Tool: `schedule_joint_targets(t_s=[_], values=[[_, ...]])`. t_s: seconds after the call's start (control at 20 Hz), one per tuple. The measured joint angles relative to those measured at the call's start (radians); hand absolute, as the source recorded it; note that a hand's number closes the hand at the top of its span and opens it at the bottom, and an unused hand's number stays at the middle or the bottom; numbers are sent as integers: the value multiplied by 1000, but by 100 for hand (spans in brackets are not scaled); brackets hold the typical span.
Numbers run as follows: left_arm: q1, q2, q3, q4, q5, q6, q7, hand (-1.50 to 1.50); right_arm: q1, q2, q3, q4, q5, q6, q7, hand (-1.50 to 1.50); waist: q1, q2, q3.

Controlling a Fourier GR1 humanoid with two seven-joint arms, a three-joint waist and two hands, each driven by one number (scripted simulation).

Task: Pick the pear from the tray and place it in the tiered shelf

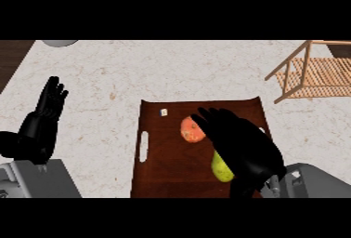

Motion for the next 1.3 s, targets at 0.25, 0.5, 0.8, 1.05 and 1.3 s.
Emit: schedule_joint_targets(t_s=[0.25,0.5,0.8,1.05,1.3], values=[[10,-3,11,3,0,2,-13,0,44,18,46,47,105,12,13,-150,-3,1,0],[-8,-17,6,13,-9,3,-5,0,102,34,15,82,178,19,-47,-150,-5,2,1],[-9,-25,11,25,-12,-11,-10,0,149,85,-13,122,248,46,-94,-150,-6,2,1],[9,-20,21,-1,-11,-12,-7,0,204,101,-19,188,328,21,-174,-150,-3,2,2],[-14,-31,18,6,-20,-5,6,0,229,128,-53,256,387,-18,-275,-150,-5,3,2]])
